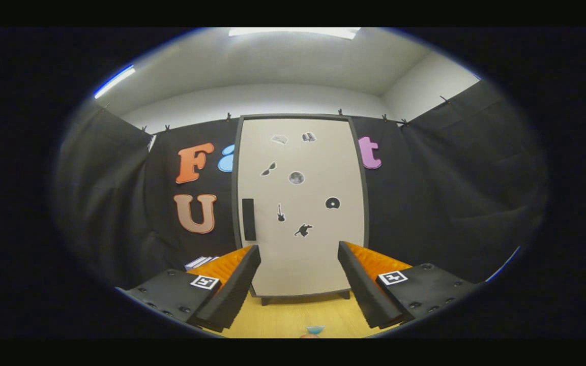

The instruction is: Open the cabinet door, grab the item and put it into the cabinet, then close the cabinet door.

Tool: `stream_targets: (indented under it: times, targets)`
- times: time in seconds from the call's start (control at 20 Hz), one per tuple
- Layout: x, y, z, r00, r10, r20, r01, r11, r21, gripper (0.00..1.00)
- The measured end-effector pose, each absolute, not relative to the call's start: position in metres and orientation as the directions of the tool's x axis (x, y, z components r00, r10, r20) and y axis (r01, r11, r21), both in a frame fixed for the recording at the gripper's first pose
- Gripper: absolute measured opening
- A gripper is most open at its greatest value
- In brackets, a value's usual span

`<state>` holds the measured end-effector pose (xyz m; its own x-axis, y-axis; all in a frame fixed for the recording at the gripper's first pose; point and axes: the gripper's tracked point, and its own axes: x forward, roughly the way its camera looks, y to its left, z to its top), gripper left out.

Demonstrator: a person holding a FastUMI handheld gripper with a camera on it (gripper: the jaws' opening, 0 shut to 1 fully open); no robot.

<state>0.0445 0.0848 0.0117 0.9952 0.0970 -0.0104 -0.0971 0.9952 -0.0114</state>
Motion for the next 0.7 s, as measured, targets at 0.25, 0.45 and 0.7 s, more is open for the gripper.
stream_targets:
  times: [0.25, 0.45, 0.7]
  targets:
    - [0.092, 0.127, -0.003, 0.99, 0.12, -0.069, -0.123, 0.992, -0.028, 0.98]
    - [0.158, 0.171, 0.002, 0.986, 0.147, -0.08, -0.151, 0.988, -0.044, 0.98]
    - [0.236, 0.212, -0.003, 0.983, 0.144, -0.113, -0.154, 0.984, -0.09, 0.98]
